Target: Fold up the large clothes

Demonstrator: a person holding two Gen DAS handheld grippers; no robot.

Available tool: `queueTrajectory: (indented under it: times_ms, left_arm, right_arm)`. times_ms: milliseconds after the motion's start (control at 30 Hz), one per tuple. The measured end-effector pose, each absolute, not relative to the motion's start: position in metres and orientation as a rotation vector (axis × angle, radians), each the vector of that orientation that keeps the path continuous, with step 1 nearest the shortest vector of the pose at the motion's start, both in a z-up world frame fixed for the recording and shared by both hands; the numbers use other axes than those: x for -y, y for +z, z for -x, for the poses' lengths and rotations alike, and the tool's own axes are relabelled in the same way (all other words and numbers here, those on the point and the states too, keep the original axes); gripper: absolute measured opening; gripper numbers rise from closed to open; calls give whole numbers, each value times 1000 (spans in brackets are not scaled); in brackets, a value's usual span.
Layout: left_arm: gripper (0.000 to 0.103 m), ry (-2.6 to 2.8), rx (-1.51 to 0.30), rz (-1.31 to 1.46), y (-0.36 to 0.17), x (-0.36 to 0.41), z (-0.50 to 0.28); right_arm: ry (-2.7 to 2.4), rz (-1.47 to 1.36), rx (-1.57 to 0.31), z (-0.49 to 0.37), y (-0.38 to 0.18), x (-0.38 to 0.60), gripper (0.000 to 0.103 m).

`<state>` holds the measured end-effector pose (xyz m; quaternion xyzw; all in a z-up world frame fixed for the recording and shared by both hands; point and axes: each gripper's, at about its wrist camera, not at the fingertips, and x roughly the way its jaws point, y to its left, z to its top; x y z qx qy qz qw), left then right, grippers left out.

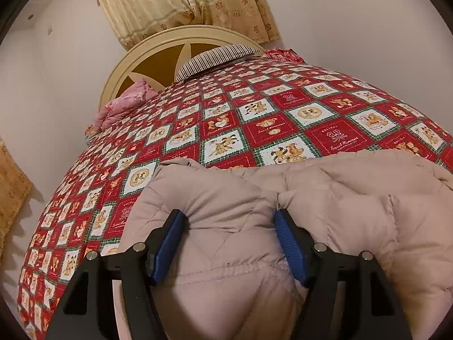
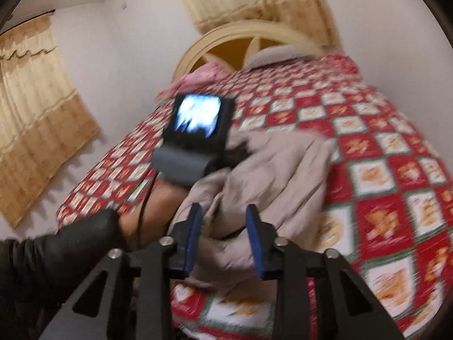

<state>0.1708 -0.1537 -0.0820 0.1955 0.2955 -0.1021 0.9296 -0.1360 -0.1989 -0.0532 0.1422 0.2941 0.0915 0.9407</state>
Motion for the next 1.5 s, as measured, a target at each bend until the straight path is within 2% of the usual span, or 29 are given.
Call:
queueTrajectory:
  times_ms: [133, 200, 233, 333, 467, 500, 533, 633, 700, 767, 800, 867, 933, 1000, 1067, 1133, 1233, 1300, 1367, 1433, 1500]
  left_arm:
    - [68, -208, -606, -400, -82, 154, -170]
    - [68, -213, -606, -398, -81, 154, -169]
    - [68, -214, -605, -396, -81, 153, -169]
    - [68, -220, -610, -388, -80, 153, -168]
    - [68, -243, -627, -369, -77, 148, -169]
    - [68, -245, -629, -365, -77, 147, -170]
    - [68, -245, -630, -363, -76, 147, -170]
    - [68, -237, -628, -376, -76, 149, -170]
    - [68, -242, -631, -371, -75, 149, -170]
    - [69, -263, -648, -356, -72, 146, -171]
    - [68, -286, -667, -343, -69, 143, -172]
    - [68, -352, -708, -297, -58, 129, -173]
    - [69, -411, -726, -205, -40, 102, -169]
    - [74, -432, -719, -126, -27, 72, -164]
    - [76, -425, -722, -68, -23, 43, -160]
    - [76, -423, -737, -14, -25, 20, -158]
    - [76, -460, -768, 127, -32, -16, -151]
    - [76, -533, -769, 206, -36, -29, -145]
    - [76, -574, -760, 232, -41, -32, -141]
    - [76, -591, -765, 218, -47, -28, -142]
    - [76, -608, -812, 201, -57, -16, -147]
  right_arm:
    - [122, -376, -689, 125, -97, 217, 24]
    - [72, -409, -755, 121, -123, 229, 2]
    - [61, -408, -760, 120, -132, 232, 0]
    - [86, -488, -712, 122, -146, 241, 0]
    - [80, -458, -723, 125, -132, 239, 0]
    - [78, -438, -723, 129, -122, 239, 2]
    - [70, -418, -706, 135, -111, 237, 12]
    - [65, -313, -589, 151, -68, 225, 16]
    - [102, -274, -531, 153, -44, 214, 24]
    - [155, -259, -504, 147, -31, 201, 45]
    - [183, -259, -501, 139, -30, 196, 48]
    - [208, -253, -526, 121, -39, 186, 47]
    - [159, -219, -606, 98, -62, 185, 42]
    - [90, -203, -682, 87, -91, 190, 39]
    - [119, -309, -668, 91, -112, 207, 37]
    - [138, -394, -654, 94, -116, 218, 37]
    - [156, -375, -666, 94, -103, 214, 44]
    - [168, -391, -666, 96, -88, 217, 55]
    - [156, -422, -616, 100, -70, 222, 103]
    - [110, -425, -529, 107, -50, 228, 103]
    - [84, -404, -521, 96, -41, 234, 103]
